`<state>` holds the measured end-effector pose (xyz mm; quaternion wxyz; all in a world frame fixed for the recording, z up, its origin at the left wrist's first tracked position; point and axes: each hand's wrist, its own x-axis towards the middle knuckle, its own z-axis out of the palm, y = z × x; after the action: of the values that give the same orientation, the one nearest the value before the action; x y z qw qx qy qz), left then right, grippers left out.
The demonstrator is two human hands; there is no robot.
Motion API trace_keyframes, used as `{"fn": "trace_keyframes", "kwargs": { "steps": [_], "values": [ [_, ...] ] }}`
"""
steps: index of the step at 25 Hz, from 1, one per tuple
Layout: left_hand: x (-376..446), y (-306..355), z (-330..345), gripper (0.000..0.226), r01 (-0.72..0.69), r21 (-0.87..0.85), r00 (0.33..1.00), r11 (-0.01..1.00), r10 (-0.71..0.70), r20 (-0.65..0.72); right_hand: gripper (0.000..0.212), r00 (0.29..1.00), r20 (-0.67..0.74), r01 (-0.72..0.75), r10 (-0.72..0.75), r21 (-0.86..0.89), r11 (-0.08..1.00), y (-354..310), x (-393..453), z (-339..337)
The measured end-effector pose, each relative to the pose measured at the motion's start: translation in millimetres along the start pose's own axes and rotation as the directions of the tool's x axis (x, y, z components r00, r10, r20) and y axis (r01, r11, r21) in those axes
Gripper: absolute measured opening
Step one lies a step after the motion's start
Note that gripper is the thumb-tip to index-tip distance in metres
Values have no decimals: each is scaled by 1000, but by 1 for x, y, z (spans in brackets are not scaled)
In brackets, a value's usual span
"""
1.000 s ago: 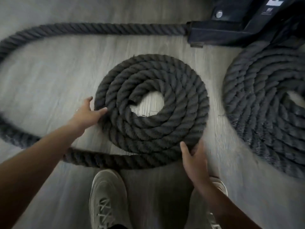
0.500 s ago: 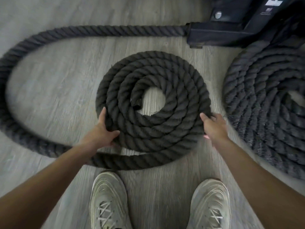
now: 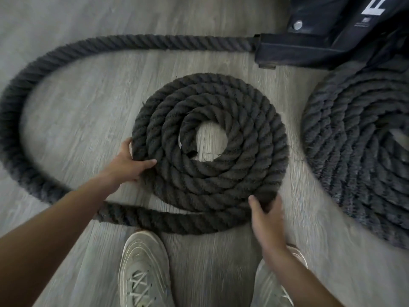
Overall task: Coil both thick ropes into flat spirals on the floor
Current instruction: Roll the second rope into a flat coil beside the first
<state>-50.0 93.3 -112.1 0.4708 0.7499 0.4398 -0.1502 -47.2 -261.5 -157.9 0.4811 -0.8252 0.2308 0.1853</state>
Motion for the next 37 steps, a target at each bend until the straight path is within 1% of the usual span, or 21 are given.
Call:
{"fn": "trace_keyframes", "kwargs": {
  "steps": [3, 5, 7, 8, 9, 11, 12, 13, 15, 17, 18, 20, 23, 25, 27, 29, 30, 32, 33, 35, 37],
  "values": [
    [8, 0, 3, 90, 16, -128, 999, 992, -21, -43, 75, 999, 38, 31, -29, -44, 999, 7, -10, 6],
    [9, -4, 6, 90, 26, -180, 996, 983, -40, -76, 73, 997, 74, -17, 17, 0, 1000, 2, 4, 5],
    [3, -8, 12, 96, 1, -188, 996, 982, -17, -87, 75, 992, 98, -77, 75, 13, 997, -8, 21, -2],
    [-6, -11, 18, 101, -29, -150, 996, 988, 15, -91, 77, 992, 96, -81, 79, 25, 996, -13, 34, -6],
    [-14, -16, 25, 107, -66, -106, 994, 992, 56, -89, 72, 993, 91, -76, 72, 48, 996, -19, 49, -14],
    [-31, -32, 44, 113, -94, -48, 995, 994, 92, -42, 41, 998, 54, -46, 39, 139, 989, -40, 76, -31],
    [-42, -37, 54, 113, -83, -48, 997, 995, 83, -7, 31, 999, 38, -29, 23, 181, 983, -52, 88, -39],
    [-49, -42, 61, 112, -69, -53, 997, 996, 70, 22, 28, 1000, 12, -23, 21, 202, 979, -61, 98, -44],
    [-56, -44, 68, 110, -25, -40, 997, 999, 28, 66, 34, 996, -86, 1, 13, 166, 986, -69, 102, -43],
    [-55, -41, 62, 107, -18, 19, 997, 1000, 16, 77, 43, 984, -177, 18, -14, 25, 1000, -58, 86, -31],
    [-51, -40, 55, 104, -25, 62, 998, 998, 22, 59, 50, 986, -165, 11, -15, -25, 1000, -49, 74, -25],
    [-40, -33, 35, 97, -20, 97, 999, 995, 23, -22, 67, 995, -94, -23, 20, -29, 999, -25, 48, -17],
    [-9, -20, 9, 99, -38, 47, 994, 998, 43, -104, 73, 999, 17, -35, 35, -16, 999, 6, 1, -4],
    [12, -13, -3, 104, -50, 6, 993, 999, 50, -108, 91, 997, 57, -48, 49, -18, 999, 19, -15, 7],
    [19, -13, -7, 103, -49, 31, 993, 998, 52, -102, 105, 994, 90, -55, 57, -26, 998, 26, -7, 10],
    [10, -16, -4, 101, -39, 25, 992, 999, 42, -120, 99, 990, 128, -56, 55, 2, 998, 15, 11, 4],
    [2, -17, 1, 102, -35, 6, 991, 999, 35, -133, 87, 990, 137, -42, 37, 32, 999, 3, 16, -2],
    [-20, -20, 16, 112, -79, -49, 990, 996, 72, -124, 61, 997, 76, 10, -16, 69, 998, -20, 38, -18],
    [-33, -23, 26, 118, -95, -88, 992, 992, 86, -96, 60, 1000, 8, 21, -21, 60, 998, -31, 57, -26],
    [-69, -28, 51, 127, -97, -165, 995, 982, 99, 2, 76, 995, -98, -25, 35, 103, 994, -56, 95, -44],
    [-95, -35, 71, 129, -146, -155, 982, 977, 162, 97, 69, 988, -110, -89, 111, 187, 978, -68, 126, -57]
  ]
}}
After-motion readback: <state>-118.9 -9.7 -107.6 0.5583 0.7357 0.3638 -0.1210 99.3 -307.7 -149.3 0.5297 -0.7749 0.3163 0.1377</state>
